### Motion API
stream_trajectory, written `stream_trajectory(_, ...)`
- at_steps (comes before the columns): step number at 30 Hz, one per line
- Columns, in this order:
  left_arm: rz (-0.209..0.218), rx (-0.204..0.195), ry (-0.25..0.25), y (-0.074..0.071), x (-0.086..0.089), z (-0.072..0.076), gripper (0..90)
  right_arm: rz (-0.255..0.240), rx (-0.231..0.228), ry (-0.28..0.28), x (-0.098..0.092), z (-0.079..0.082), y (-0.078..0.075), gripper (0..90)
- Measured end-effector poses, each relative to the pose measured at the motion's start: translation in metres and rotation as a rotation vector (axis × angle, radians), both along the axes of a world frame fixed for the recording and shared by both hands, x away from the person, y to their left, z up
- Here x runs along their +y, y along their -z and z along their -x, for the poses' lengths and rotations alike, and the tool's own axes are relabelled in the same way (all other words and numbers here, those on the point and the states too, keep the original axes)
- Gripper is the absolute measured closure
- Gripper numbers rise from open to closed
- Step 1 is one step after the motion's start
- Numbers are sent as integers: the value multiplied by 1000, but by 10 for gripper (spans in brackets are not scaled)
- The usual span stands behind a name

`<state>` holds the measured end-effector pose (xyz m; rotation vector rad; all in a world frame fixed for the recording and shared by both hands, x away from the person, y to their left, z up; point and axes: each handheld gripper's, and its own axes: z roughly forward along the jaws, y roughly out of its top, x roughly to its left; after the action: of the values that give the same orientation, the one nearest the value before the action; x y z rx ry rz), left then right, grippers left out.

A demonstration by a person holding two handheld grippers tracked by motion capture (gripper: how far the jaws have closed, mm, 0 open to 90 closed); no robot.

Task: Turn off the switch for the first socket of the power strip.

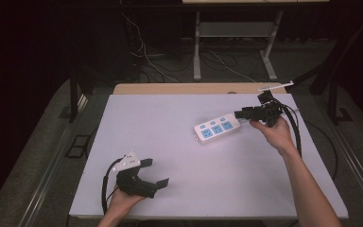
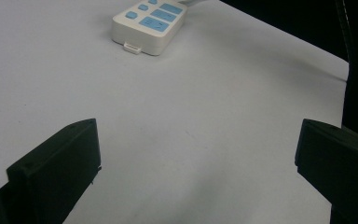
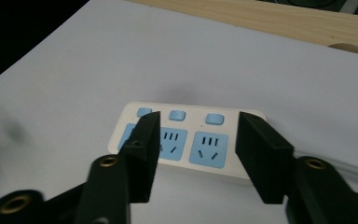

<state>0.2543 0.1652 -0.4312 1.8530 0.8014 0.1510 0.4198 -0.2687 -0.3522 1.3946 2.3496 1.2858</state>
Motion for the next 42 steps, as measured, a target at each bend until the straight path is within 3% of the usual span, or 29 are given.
stream_trajectory(4,0,0,-1,0,0,0,0,10,2,12,-3,7,-1,296)
stream_trajectory(8,0,1,-4,0,0,-1,0,1,8,1,-5,15,0,24)
stream_trajectory(9,1,1,-4,0,0,-1,0,-5,-1,8,-5,19,0,3)
stream_trajectory(24,0,1,-3,0,-1,-1,0,-32,-27,-40,-12,63,9,3)
stream_trajectory(42,0,1,-3,1,-1,-1,0,-61,-51,-84,-15,103,19,3)
